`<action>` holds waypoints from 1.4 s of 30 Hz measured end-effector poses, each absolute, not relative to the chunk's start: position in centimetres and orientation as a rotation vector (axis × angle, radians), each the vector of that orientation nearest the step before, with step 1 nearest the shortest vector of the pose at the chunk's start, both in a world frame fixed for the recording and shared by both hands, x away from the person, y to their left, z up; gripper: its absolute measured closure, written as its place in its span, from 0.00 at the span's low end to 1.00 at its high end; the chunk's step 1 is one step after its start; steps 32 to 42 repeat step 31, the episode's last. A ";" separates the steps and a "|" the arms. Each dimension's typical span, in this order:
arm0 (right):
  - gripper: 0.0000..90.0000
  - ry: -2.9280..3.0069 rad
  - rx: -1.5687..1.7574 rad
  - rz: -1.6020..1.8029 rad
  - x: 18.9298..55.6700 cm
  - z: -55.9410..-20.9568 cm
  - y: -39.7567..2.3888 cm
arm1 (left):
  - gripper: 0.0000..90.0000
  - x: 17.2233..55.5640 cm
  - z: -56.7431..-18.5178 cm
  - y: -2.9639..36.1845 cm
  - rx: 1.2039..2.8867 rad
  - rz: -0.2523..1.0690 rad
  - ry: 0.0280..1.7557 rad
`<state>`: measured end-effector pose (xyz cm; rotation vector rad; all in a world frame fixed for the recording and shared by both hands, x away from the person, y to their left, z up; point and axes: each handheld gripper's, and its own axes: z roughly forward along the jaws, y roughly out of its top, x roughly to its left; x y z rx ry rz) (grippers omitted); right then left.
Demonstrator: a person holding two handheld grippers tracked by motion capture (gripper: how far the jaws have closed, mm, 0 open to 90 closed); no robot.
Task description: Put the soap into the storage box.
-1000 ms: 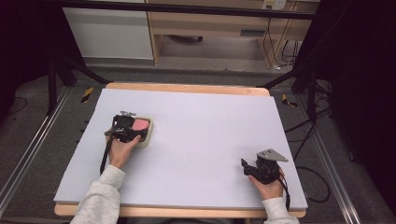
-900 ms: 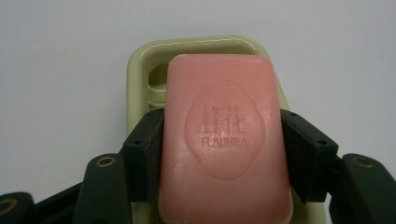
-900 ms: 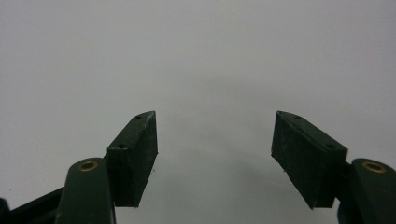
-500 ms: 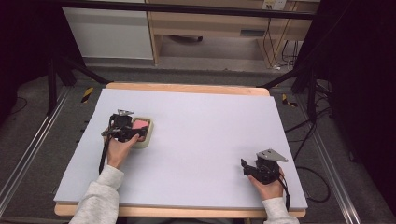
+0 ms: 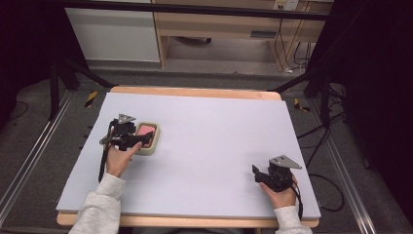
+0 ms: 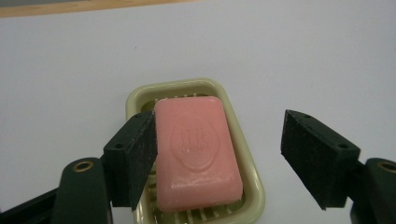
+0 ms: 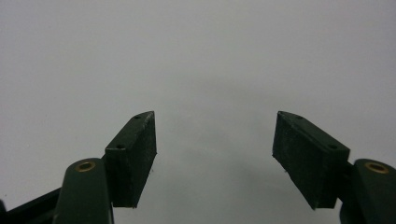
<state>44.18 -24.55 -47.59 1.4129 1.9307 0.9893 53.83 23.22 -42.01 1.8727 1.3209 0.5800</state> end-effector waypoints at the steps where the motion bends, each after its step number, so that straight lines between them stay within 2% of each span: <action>1: 0.34 1.932 1.408 0.988 44.2 -47.6 -24.6 | 0.30 53.6 -42.0 23.3 1.871 0.587 1.322; 11: 0.33 1.914 1.424 0.975 44.3 -47.7 -25.1 | 0.25 50.8 -42.9 24.4 1.884 0.593 1.228; 19: 0.31 1.900 1.439 0.971 44.1 -47.7 -25.5 | 0.21 48.8 -43.6 26.0 1.831 0.594 1.214; 30: 0.31 1.889 1.454 0.958 44.1 -47.8 -25.9 | 0.18 46.3 -45.9 28.6 1.870 0.580 1.245; 42: 0.31 1.889 1.454 0.954 44.1 -47.8 -25.9 | 0.18 46.2 -46.1 28.9 1.874 0.578 1.248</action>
